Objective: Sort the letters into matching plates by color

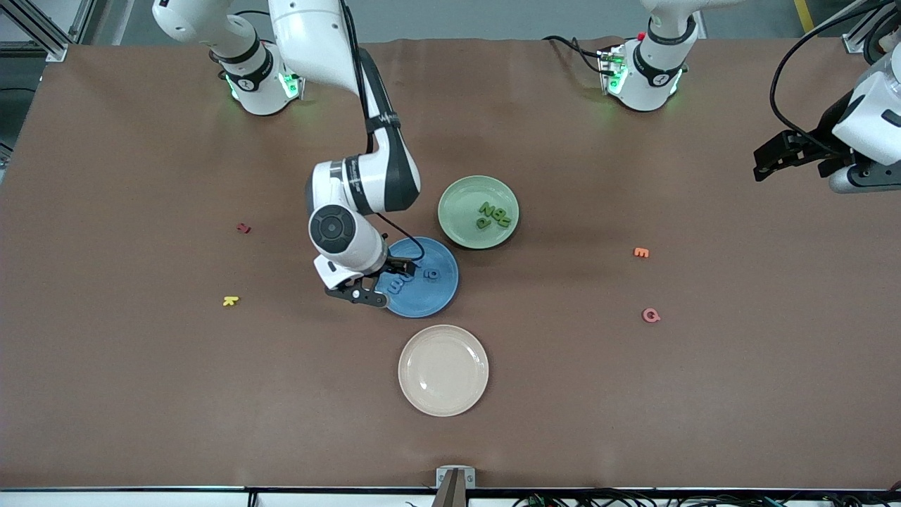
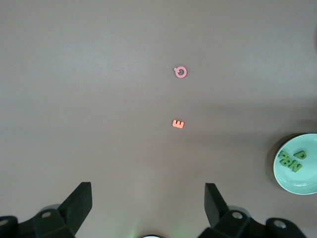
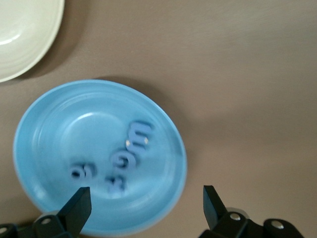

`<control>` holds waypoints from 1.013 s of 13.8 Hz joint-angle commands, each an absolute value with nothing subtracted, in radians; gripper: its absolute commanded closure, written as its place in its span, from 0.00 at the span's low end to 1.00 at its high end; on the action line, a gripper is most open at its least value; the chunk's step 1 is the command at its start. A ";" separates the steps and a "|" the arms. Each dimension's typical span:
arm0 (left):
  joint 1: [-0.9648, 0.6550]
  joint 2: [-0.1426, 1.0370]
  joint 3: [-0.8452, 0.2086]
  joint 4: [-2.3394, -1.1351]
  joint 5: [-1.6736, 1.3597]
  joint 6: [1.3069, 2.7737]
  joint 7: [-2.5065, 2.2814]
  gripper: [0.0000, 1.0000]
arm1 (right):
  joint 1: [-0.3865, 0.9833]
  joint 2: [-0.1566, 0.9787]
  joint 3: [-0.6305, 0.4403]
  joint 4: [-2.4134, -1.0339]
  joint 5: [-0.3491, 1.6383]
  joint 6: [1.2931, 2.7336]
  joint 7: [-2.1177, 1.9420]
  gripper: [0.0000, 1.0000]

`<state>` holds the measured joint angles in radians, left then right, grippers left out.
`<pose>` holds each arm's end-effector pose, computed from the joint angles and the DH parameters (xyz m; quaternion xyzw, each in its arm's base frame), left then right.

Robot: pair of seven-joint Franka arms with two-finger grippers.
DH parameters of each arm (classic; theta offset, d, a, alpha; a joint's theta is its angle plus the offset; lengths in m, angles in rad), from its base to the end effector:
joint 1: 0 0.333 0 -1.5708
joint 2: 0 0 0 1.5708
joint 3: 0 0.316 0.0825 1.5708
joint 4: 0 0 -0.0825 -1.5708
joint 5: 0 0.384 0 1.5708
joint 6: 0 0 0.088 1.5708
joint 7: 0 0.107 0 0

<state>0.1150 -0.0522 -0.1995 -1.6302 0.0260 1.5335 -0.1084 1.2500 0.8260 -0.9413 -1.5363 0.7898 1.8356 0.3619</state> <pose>0.5320 -0.0450 0.6213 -0.9995 -0.0124 0.0209 0.0203 0.5776 0.3624 0.2923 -0.9898 0.1125 0.0854 0.0163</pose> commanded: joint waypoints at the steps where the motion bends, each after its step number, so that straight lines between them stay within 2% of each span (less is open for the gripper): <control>1: 0.124 -0.067 -0.206 -1.640 0.009 1.540 -0.095 0.00 | 1.321 0.811 -1.095 -1.464 0.762 1.656 0.359 0.00; 5: 0.124 -0.066 -0.206 -1.638 0.006 1.539 -0.094 0.00 | 1.416 0.811 -1.215 -1.451 0.761 1.603 0.310 0.00; 9: 0.120 -0.066 -0.206 -1.635 0.006 1.539 -0.087 0.00 | 1.410 0.789 -1.310 -1.427 0.762 1.499 0.208 0.00; 11: 0.118 -0.064 -0.206 -1.637 0.005 1.539 -0.087 0.00 | 1.327 0.668 -1.254 -1.431 0.726 1.496 0.190 0.00; 14: 0.117 -0.066 -0.207 -1.637 0.005 1.537 -0.087 0.00 | 1.169 0.504 -0.984 -1.424 0.415 1.515 0.204 0.00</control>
<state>0.1119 -0.0523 -0.2049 -1.6300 0.0238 1.5336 -0.1084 1.2690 0.6398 -1.1727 -1.4277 0.5856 1.5114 0.1861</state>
